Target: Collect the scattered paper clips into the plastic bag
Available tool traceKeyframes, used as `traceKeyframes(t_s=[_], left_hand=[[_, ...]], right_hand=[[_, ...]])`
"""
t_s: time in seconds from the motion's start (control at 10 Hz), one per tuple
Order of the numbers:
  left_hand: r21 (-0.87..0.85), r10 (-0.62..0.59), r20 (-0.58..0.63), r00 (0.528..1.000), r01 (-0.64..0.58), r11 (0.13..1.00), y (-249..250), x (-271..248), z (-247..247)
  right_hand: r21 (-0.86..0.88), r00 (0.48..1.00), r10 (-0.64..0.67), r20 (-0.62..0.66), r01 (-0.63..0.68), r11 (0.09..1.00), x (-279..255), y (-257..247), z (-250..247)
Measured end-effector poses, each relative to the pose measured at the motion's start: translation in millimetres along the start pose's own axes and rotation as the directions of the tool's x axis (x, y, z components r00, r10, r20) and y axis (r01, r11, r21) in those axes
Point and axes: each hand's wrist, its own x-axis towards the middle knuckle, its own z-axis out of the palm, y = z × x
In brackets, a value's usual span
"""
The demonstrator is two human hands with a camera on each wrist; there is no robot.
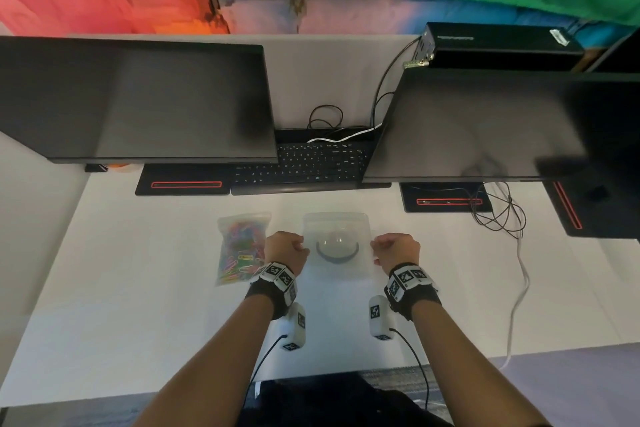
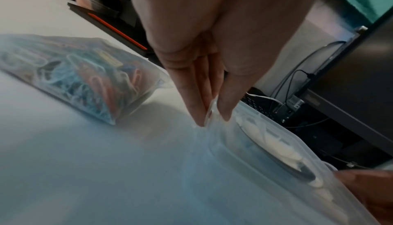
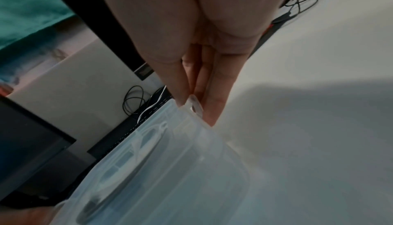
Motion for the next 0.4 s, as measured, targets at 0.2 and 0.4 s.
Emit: traceKeyframes(t_s=[0.2,0.4], left_hand=[[-0.074,0.019,-0.024,1.000,-0.020,0.997,-3.8,-8.1,0.9],[-0.119,0.007,-0.013,1.000,-0.009,0.993,-17.4,-11.6,-4.4]], right_hand=[[-0.635,0.967,-0.229,0.109,0.245,0.733,-11.4,-23.0,1.9],[-0.752,0.945,-0.148,0.291,0.322,0.576,-10.5,-82.9,-18.4]])
